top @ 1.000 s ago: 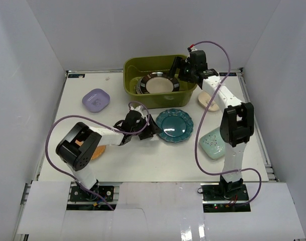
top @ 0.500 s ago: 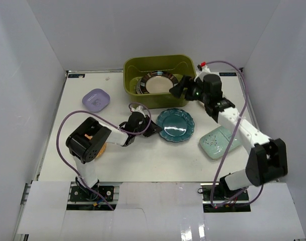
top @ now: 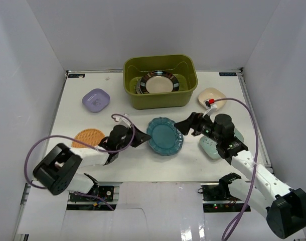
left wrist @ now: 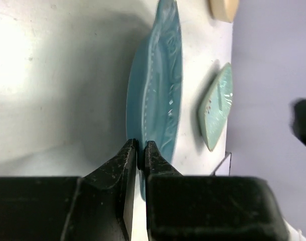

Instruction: Place the plates into the plastic bin on the countertop

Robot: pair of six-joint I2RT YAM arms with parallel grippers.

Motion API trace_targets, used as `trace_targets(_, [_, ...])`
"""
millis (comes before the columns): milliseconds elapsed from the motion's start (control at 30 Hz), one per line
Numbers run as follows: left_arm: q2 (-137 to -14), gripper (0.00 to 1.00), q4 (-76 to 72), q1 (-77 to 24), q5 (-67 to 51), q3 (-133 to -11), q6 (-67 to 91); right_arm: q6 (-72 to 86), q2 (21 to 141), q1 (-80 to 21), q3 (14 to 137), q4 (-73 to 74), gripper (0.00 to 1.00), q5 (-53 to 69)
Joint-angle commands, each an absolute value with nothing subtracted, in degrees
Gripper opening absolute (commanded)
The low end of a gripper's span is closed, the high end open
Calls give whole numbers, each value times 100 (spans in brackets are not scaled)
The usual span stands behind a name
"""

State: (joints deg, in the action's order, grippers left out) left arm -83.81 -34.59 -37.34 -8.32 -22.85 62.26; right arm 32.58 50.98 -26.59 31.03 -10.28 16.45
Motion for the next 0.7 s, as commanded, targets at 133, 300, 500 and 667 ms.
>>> trace_targets(133, [-6163,0,-3182,-3656,-949,-1557,6424,3313,5106,-2479,1970,-1220,90,1652])
trace_targets(300, [-5309,0,-3112,-3577,-1239,-1415,6539,3366,5484,-2452,1855,-1555,90,2064])
trace_targets(500, [-4739,0,-3015,-3533,-1520,-1459,6662,3647,6011,-2434,1688,-2241,90,2680])
trace_targets(667, [-4579,0,-2778,-3533,-1784,-1722,6645,4104,6135,-2408,1547,-3110,99,3295])
